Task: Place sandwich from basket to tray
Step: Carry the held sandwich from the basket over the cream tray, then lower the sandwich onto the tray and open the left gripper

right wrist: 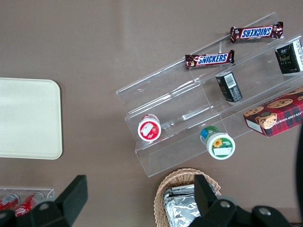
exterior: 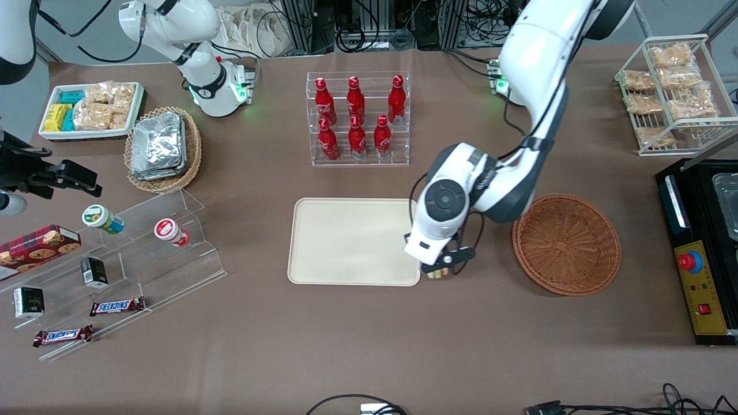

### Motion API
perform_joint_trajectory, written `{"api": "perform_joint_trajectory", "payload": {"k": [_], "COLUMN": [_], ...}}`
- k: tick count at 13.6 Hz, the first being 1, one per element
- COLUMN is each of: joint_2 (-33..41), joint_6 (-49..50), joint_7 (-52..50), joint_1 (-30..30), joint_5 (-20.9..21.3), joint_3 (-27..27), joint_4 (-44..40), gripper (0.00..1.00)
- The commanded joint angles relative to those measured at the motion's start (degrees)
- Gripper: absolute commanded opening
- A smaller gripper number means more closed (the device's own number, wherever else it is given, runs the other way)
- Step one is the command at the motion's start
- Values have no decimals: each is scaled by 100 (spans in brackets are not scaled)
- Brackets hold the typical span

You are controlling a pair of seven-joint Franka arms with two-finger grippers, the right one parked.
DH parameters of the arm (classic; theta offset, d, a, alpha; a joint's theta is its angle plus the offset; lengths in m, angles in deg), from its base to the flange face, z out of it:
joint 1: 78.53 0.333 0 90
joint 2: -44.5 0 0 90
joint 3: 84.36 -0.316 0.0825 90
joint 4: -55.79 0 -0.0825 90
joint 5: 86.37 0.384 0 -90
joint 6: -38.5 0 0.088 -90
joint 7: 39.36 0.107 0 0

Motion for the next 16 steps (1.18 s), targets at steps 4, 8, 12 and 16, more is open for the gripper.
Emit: {"api": "perform_joint_trajectory", "payload": {"k": [4, 8, 12, 16], "joint_2": [-581, -652, -495, -30], "joint_6": [-833, -798, -492, 298], "joint_7": [351, 370, 387, 457], "joint_1": [8, 8, 60, 253], "joint_5": [8, 8, 8, -35], "joint_3": [371, 459, 520, 520], "joint_4": [-205, -187, -196, -117], "gripper": [12, 100, 100, 100]}}
